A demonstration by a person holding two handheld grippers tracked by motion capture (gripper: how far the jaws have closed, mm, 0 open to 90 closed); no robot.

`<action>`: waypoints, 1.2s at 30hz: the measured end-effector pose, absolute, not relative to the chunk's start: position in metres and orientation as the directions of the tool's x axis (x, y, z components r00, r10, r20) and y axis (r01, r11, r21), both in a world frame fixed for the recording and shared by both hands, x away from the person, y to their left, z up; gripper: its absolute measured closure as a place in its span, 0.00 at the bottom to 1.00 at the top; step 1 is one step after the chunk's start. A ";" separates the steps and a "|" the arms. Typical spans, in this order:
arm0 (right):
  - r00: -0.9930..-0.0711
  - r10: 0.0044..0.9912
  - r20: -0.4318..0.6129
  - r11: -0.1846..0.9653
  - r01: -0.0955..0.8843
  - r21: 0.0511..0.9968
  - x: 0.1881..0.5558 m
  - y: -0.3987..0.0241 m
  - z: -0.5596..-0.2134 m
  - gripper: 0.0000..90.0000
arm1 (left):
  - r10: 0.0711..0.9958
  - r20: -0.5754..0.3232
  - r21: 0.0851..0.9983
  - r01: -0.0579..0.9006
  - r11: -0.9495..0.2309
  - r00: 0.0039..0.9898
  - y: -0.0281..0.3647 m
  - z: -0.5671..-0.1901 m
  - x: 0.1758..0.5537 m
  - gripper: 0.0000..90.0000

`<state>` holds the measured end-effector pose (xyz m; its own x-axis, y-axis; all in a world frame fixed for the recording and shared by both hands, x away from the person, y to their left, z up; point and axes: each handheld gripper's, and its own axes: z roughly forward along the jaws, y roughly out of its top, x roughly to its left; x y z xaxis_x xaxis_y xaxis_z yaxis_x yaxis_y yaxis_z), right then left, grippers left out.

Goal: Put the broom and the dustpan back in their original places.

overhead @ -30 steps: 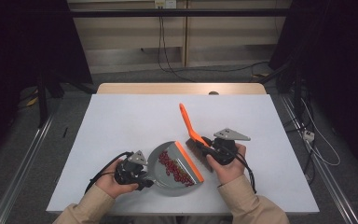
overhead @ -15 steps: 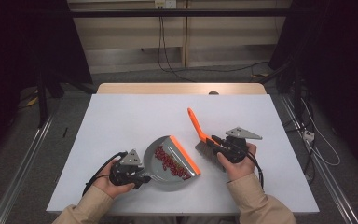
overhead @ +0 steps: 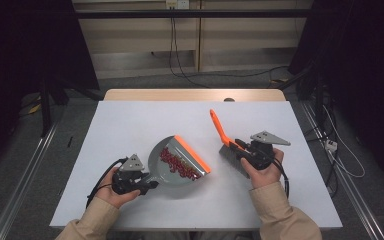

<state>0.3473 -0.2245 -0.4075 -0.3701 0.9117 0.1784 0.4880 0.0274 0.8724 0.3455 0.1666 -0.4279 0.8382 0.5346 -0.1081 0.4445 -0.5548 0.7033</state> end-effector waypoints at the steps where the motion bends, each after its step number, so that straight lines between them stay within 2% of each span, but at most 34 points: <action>1: -0.370 0.914 0.169 0.034 0.485 0.874 0.348 -0.227 -0.407 0.79 | 0.542 -0.109 0.703 0.450 -0.551 0.833 0.168 -0.427 0.347 0.70; 21: -0.212 0.975 0.060 0.041 0.445 0.895 0.357 -0.296 -0.412 0.79 | 0.732 -0.086 0.697 0.565 -0.441 0.676 0.196 -0.435 0.376 0.70; 32: -0.151 0.986 -0.072 0.131 0.431 0.893 0.345 -0.302 -0.423 0.79 | 0.846 -0.076 0.679 0.649 -0.344 0.528 0.217 -0.441 0.385 0.70; 36: -0.178 0.984 -0.022 0.102 0.454 0.885 0.339 -0.294 -0.428 0.79 | 0.854 -0.089 0.664 0.670 -0.333 0.513 0.216 -0.446 0.385 0.70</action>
